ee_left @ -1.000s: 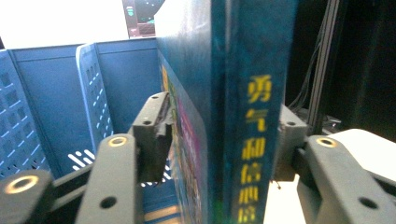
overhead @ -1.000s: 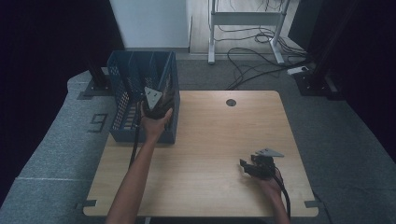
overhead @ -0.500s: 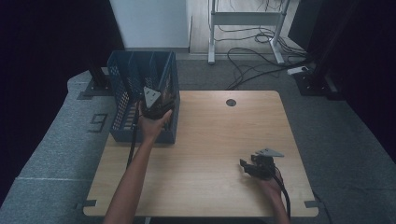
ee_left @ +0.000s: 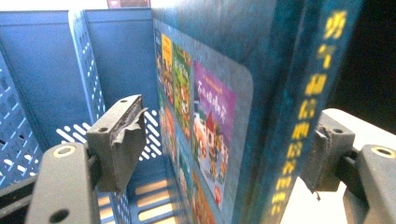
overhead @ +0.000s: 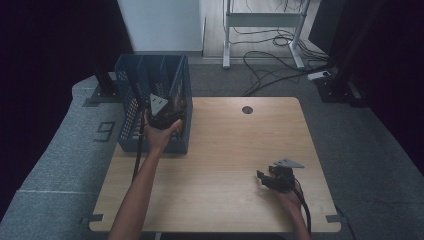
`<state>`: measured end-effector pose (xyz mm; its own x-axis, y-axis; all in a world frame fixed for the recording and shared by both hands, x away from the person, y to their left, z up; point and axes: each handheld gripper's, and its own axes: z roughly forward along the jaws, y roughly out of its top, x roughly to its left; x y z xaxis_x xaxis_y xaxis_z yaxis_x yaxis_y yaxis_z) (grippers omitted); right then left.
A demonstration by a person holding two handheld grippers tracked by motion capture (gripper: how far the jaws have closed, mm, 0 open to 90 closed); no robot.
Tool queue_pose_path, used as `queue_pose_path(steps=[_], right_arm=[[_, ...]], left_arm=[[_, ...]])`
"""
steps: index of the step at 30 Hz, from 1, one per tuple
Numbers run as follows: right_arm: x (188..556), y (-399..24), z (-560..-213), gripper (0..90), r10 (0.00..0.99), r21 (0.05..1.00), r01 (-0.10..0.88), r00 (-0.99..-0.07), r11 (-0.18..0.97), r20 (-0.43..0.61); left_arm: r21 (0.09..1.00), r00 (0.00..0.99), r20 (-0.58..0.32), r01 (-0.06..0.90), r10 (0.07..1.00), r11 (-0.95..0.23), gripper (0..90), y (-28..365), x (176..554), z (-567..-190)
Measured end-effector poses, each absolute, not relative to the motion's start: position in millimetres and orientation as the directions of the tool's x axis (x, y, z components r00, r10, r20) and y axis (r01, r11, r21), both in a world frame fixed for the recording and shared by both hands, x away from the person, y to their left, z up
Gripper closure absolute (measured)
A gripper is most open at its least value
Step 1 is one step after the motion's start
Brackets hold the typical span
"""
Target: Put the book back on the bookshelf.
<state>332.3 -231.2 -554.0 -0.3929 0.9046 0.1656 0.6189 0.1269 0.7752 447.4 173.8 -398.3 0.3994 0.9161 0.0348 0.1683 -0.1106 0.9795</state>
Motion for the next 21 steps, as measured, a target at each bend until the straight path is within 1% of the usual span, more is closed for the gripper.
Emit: queue_pose_path(steps=[11, 17, 21], right_arm=[[332, -231, -554, 39.4, 0.904, 0.775, 0.619, -0.394, 0.13, 0.163], [332, -231, -554, 39.4, 0.904, 0.776, 0.618, -0.395, 0.129, 0.163], [333, -231, -554, 39.4, 0.904, 0.773, 0.622, -0.391, 0.123, 0.171]], left_arm=[[0.969, 0.434, 0.018, 0.213, 0.901, -0.122, 24.9, 182, 433, -401], [0.965, 0.448, -0.012, 0.239, 0.894, -0.106, 25.1, 189, 424, -403], [0.957, 0.468, -0.014, 0.262, 0.884, -0.123, 25.0, 192, 415, -404]])
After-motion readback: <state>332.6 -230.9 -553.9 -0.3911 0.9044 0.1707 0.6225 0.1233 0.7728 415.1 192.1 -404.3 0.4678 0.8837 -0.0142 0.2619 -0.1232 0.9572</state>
